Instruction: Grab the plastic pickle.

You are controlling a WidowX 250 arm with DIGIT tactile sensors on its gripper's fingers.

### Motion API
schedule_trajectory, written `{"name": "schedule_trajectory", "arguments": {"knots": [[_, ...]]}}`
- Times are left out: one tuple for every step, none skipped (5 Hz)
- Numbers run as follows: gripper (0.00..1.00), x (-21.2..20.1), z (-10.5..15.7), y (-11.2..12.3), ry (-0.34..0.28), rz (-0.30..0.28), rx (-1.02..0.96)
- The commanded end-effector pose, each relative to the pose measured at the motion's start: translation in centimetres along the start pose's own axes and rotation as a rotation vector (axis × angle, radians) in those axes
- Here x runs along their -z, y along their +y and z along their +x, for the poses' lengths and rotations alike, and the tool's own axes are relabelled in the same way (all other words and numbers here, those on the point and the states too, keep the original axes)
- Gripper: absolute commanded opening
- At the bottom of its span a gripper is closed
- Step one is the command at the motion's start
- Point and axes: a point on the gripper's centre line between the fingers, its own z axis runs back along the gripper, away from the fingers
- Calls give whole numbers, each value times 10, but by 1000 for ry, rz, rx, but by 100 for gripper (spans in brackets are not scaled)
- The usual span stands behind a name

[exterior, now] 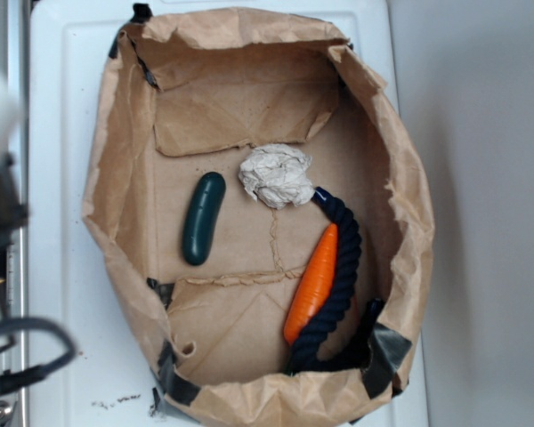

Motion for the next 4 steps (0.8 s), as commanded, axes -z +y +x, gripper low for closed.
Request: {"name": "schedule_trajectory", "arguments": {"knots": [[100,21,61,-3,-142,63,-107],[100,40,82,-3,-190,1,-253],[100,49,87,5,-240,-9,-498],[100,59,85,9,-237,0,-686]]}}
